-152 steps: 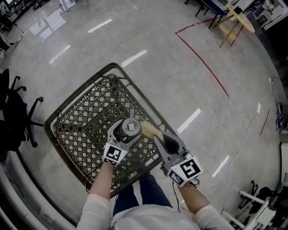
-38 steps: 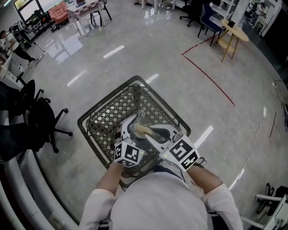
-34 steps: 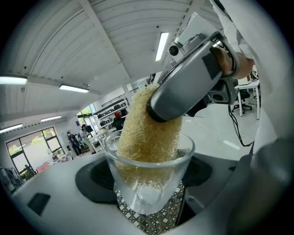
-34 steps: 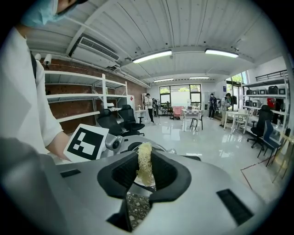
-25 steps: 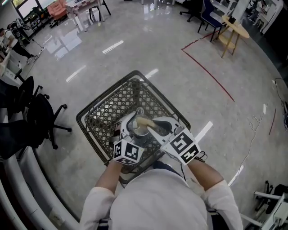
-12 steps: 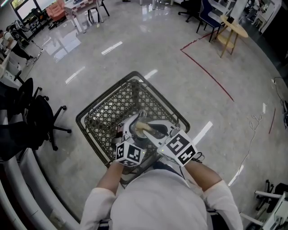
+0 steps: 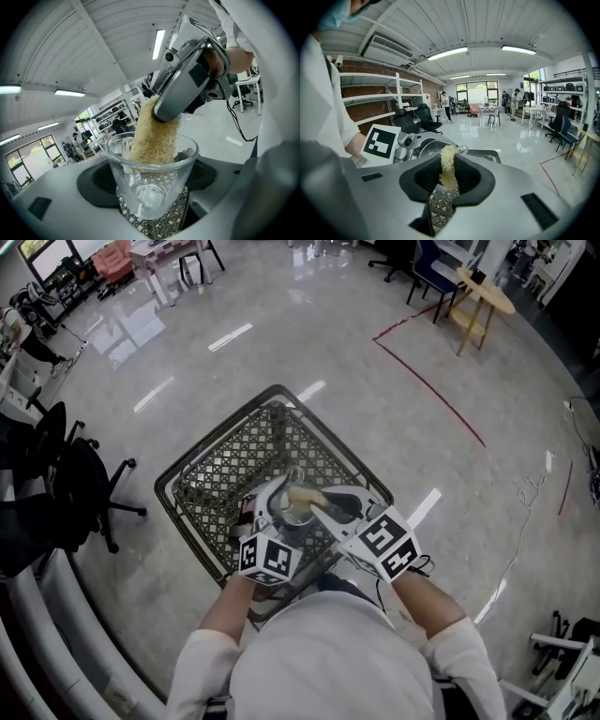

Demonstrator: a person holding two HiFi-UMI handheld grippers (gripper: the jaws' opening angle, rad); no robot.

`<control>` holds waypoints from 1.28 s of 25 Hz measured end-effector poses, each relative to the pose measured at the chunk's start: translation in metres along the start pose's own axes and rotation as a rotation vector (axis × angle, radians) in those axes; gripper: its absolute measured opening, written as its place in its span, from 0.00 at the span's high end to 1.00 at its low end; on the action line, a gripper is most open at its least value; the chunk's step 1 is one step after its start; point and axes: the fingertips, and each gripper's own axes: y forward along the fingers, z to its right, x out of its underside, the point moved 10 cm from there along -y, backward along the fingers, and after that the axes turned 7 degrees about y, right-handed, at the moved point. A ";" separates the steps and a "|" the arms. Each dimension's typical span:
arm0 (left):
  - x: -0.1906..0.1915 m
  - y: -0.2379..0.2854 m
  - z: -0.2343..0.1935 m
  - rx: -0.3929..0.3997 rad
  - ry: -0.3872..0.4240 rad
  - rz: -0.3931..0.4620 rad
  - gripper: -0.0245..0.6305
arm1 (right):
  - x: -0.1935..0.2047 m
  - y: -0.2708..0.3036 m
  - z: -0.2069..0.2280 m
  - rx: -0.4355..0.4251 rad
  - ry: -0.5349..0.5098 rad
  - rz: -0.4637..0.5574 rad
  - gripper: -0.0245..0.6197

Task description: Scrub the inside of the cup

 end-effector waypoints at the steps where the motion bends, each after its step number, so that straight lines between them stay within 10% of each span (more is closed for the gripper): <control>1: 0.001 0.001 0.001 0.001 0.001 0.000 0.38 | 0.002 -0.001 -0.002 -0.009 0.008 0.000 0.82; 32: 0.040 0.051 0.014 0.052 -0.365 0.070 0.38 | 0.045 -0.022 0.043 0.042 0.424 0.304 0.82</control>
